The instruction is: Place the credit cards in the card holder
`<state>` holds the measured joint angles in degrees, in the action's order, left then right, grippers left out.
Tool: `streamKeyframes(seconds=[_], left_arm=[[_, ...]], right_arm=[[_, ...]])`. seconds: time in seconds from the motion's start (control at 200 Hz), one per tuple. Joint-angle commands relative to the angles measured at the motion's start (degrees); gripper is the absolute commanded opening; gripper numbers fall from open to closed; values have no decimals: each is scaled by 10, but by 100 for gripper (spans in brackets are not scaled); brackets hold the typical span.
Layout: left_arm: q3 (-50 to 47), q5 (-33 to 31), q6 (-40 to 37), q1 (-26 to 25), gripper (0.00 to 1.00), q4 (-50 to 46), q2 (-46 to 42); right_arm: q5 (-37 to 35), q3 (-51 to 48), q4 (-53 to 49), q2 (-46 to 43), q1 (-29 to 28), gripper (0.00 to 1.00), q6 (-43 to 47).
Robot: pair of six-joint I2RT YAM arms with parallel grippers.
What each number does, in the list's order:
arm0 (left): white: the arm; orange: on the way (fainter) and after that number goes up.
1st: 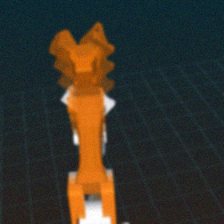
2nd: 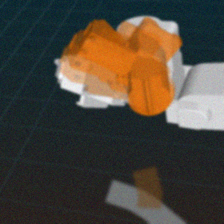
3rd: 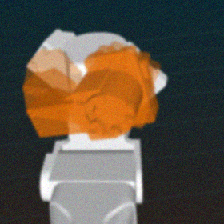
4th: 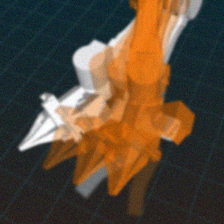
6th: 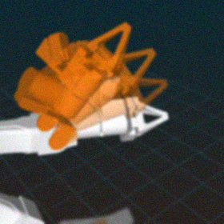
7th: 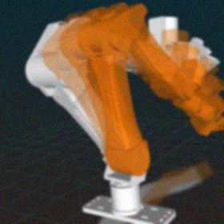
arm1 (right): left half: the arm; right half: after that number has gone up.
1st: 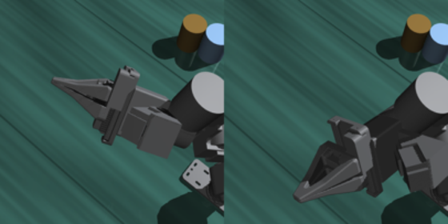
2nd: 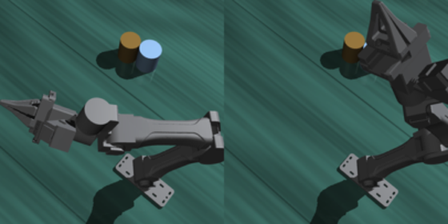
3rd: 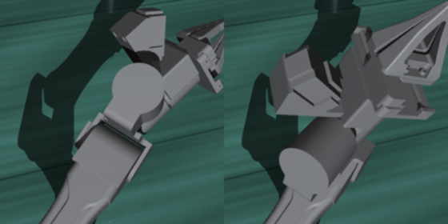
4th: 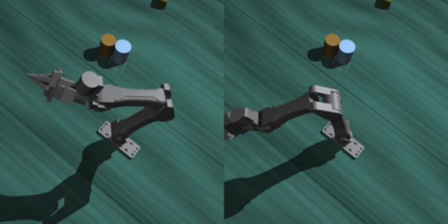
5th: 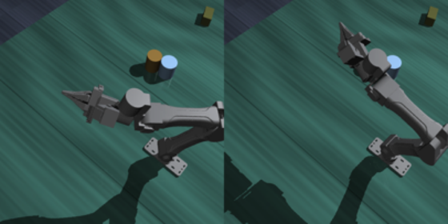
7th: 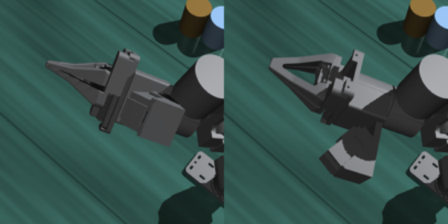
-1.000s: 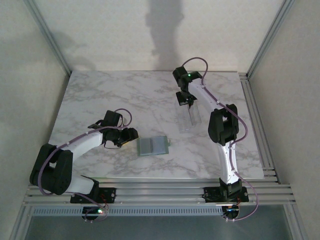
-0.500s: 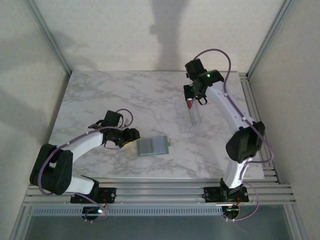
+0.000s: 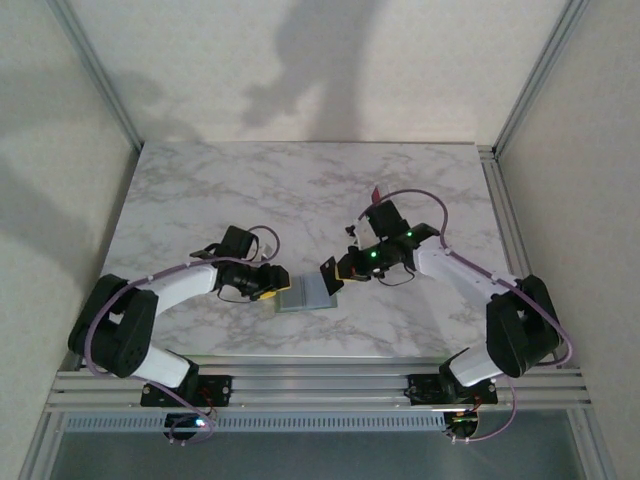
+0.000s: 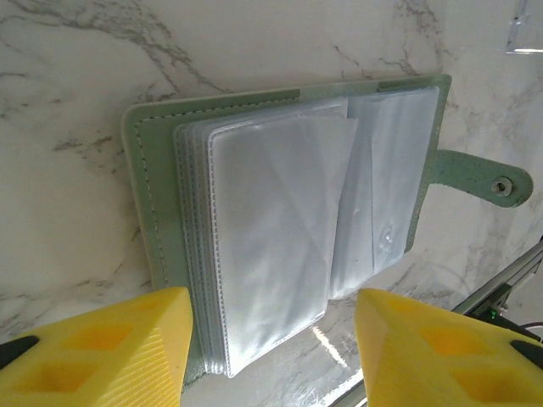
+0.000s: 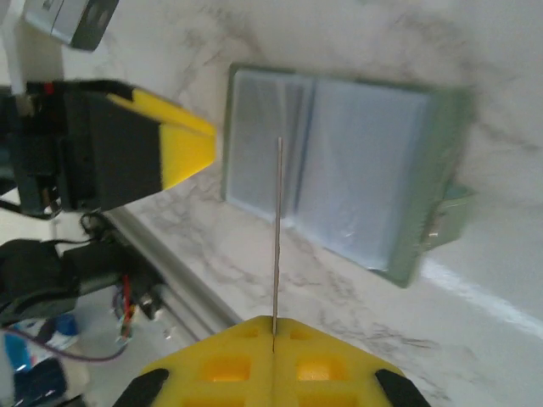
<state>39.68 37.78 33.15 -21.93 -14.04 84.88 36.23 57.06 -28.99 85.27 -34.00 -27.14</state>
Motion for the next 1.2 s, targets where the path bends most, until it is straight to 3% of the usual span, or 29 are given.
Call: streamKeyframes(seconds=[0.0, 0.441, 1.196], left_arm=[[-4, -6, 5, -3, 49, 14, 12], [-2, -35, 5, -3, 23, 20, 48], [0, -82, 0, -3, 16, -8, 55]], right_arm=[[82, -17, 96, 18, -5, 0, -36], [103, -44, 163, 151, -5, 0, -54], [140, -59, 221, 188, -5, 0, -56]])
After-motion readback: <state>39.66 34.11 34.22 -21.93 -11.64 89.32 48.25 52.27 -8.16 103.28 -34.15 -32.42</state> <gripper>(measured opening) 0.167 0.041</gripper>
